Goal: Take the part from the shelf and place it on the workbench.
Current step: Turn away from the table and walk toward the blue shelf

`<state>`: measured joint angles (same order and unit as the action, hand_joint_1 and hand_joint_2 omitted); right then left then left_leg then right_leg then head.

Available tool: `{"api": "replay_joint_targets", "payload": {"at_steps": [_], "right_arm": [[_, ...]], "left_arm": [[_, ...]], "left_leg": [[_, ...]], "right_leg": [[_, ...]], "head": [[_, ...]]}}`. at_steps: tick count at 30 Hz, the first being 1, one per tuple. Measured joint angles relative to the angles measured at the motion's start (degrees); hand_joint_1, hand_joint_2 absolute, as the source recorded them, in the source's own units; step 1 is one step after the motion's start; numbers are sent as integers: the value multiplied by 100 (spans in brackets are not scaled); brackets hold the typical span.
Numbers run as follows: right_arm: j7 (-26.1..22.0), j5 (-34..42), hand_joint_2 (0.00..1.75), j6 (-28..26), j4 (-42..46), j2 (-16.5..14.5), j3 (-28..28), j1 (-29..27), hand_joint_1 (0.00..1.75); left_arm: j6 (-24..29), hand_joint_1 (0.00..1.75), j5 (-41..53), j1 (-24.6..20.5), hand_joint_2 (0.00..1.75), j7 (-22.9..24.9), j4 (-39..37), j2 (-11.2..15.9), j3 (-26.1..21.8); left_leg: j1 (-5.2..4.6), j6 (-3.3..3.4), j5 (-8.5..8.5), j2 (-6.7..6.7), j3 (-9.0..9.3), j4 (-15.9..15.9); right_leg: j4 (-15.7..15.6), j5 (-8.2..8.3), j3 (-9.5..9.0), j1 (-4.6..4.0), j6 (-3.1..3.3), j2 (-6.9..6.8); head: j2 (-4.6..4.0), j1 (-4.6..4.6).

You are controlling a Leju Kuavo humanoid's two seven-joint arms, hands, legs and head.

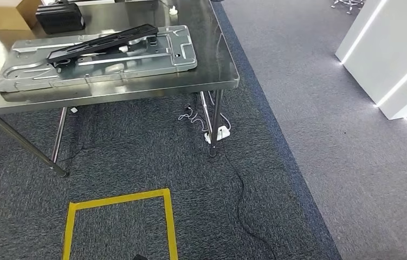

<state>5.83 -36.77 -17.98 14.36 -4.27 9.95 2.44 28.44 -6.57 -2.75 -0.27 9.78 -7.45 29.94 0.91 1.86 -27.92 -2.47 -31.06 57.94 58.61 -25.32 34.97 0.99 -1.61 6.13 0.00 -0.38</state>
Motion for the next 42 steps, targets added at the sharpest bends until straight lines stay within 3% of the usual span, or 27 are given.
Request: {"api": "replay_joint_targets", "payload": {"at_steps": [2, 4, 5, 6, 7, 8, 10, 12, 15, 17, 19, 21, 22, 23, 24, 26, 28, 30, 32, 34, 36, 37, 38, 40, 42], "right_arm": [[122, 27, 0, 98, -117, 1, -192, -85, 0], [184, 32, 0, 140, -187, 1, -312, -89, 0], [201, 34, 0, 151, -216, 0, -360, -91, 0], [235, 48, 0, 170, -245, -1, -405, -98, 0], [289, 78, 0, 202, -272, -1, -447, -106, 0], [376, 132, 0, 246, -298, 0, -501, -112, 0], [514, 259, 0, 331, -329, 1, -633, -115, 0], [458, 355, 0, 332, -340, -1, -768, -117, 0], [190, 427, 0, 245, -353, -18, -921, -139, 0], [30, 425, 0, 184, -362, -48, -986, -129, 0], [-64, 416, 0, 138, -366, -70, -1024, -105, 0], [-84, 412, 0, 125, -372, -81, -1050, -94, 0], [-84, 412, 0, 125, -378, -86, -1062, -96, 0], [-83, 412, 0, 125, -384, -90, -1072, -98, 0], [-83, 412, 0, 126, -389, -93, -1079, -100, 0], [-71, 411, 0, 135, -395, -102, -1085, -91, 0], [-9, 409, 0, 164, -397, -110, -1093, -82, 0], [100, 421, 0, 203, -408, -109, -1112, -98, 0], [181, 451, 0, 238, -422, -107, -1148, -117, 0], [198, 481, 0, 259, -427, -109, -1174, -110, 0], [165, 497, 0, 262, -428, -112, -1195, -97, 0], [140, 498, 0, 259, -428, -113, -1214, -96, 0], [119, 499, 0, 258, -428, -113, -1235, -99, 0], [100, 499, 0, 257, -428, -115, -1266, -98, 0], [105, 503, 0, 259, -428, -128, -1280, -82, 0]], "left_arm": [[5, 0, 1, -8, 0, 3, -1, 6, -11], [8, 0, 2, -8, 0, 4, -2, 9, -16], [8, 0, 2, -5, 0, 5, -3, 10, -18], [8, 0, 2, -4, 0, 5, -4, 11, -20], [8, 0, 1, -6, 0, 6, -5, 13, -21], [8, 0, -1, -11, 0, 8, -6, 13, -21], [8, 0, -10, -19, 0, 16, -6, 13, -24], [8, 0, -27, -22, 0, 33, -6, 16, -33], [5, 0, -39, -45, 0, 62, -6, 19, -45], [4, 0, -30, -54, 0, 76, -6, 22, -47], [4, 0, -32, -42, 0, 103, -8, 30, -49], [4, 0, -49, -15, 0, 139, -13, 37, -52], [5, 0, -55, -3, 0, 150, -15, 39, -54], [6, 0, -58, 6, 0, 157, -16, 41, -55], [8, 0, -60, 9, 0, 158, -16, 43, -55], [15, 0, -63, 11, 0, 164, -21, 56, -58], [32, 0, -77, 9, 0, 188, -28, 65, -63], [69, 0, -92, 7, 0, 229, -30, 66, -72], [119, 0, -99, 14, 0, 254, -31, 67, -87], [154, 0, -101, 23, 0, 258, -32, 68, -104], [170, 0, -99, 32, 0, 264, -34, 73, -113], [178, 0, -95, 34, 0, 268, -35, 76, -114], [186, 0, -90, 32, 0, 270, -36, 77, -115], [209, 0, -82, 23, 0, 269, -36, 79, -115], [228, 0, -83, 13, 0, 263, -36, 85, -115]], "left_leg": [[13, 89, 36, 190, 27, -65], [-5, 127, 33, 378, 26, -73], [-10, 131, 28, 467, 23, -71], [-13, 132, 23, 547, 22, -70], [-13, 128, 18, 617, 23, -67], [-13, 118, 11, 678, 30, -62], [-28, 70, -20, 786, 52, -38], [-48, -7, -55, 881, 84, -19], [-37, -124, -95, 981, 153, -18], [-12, -172, -314, 756, 65, 253], [6, -192, -709, 428, -250, 955], [9, -200, -907, 309, -546, 1569], [9, -193, -837, 288, -576, 1605], [8, -178, -662, 266, -502, 1414], [8, -153, -423, 187, -349, 1046], [12, -96, -108, -116, -73, 341], [-6, -63, -65, -271, 10, 91], [-13, -20, -33, -139, 38, 37], [7, 49, 20, 15, 81, -48], [5, 90, 39, 182, 99, -87], [-2, 96, 29, 364, 95, -83], [-3, 90, 20, 450, 96, -82], [0, 78, 11, 528, 100, -80], [0, 33, -18, 654, 126, -69], [-23, -48, -67, 753, 154, -50]], "right_leg": [[345, -224, 177, -8, -47, -230], [1068, -599, 514, -9, -82, -493], [1394, -726, 657, 3, -100, -544], [1547, -751, 707, 18, -114, -575], [1499, -684, 654, 33, -122, -600], [1220, -534, 474, 43, -124, -649], [411, -258, -14, 34, -95, -887], [-12, -177, -251, -2, -32, -1031], [-49, -163, -245, -20, 79, -866], [-98, -119, -265, 9, 167, -742], [-109, -93, -254, 15, 224, -611], [-101, -85, -238, -5, 241, -452], [-92, -83, -236, -15, 242, -366], [-79, -84, -237, -21, 241, -283], [-61, -88, -233, -22, 236, -202], [0, -97, -187, -25, 203, -57], [37, -82, -112, -2, 129, 77], [31, -53, -72, 21, 45, 162], [198, -161, 13, 6, -6, -85], [776, -489, 300, 0, -52, -445], [1395, -738, 612, 20, -103, -559], [1476, -717, 646, 34, -120, -581], [1352, -606, 570, 49, -132, -608], [645, -288, 171, 62, -128, -799], [105, -129, -126, 40, -67, -985]], "head": [[0, 19], [0, 36], [0, 36], [0, 35], [0, 36], [0, 36], [0, 36], [0, 30], [0, 25], [0, 19], [0, 11], [0, 9], [0, 9], [0, 9], [0, 9], [0, 13], [0, 15], [0, 15], [0, 25], [0, 39], [0, 42], [0, 42], [0, 43], [0, 45], [0, 34]]}}
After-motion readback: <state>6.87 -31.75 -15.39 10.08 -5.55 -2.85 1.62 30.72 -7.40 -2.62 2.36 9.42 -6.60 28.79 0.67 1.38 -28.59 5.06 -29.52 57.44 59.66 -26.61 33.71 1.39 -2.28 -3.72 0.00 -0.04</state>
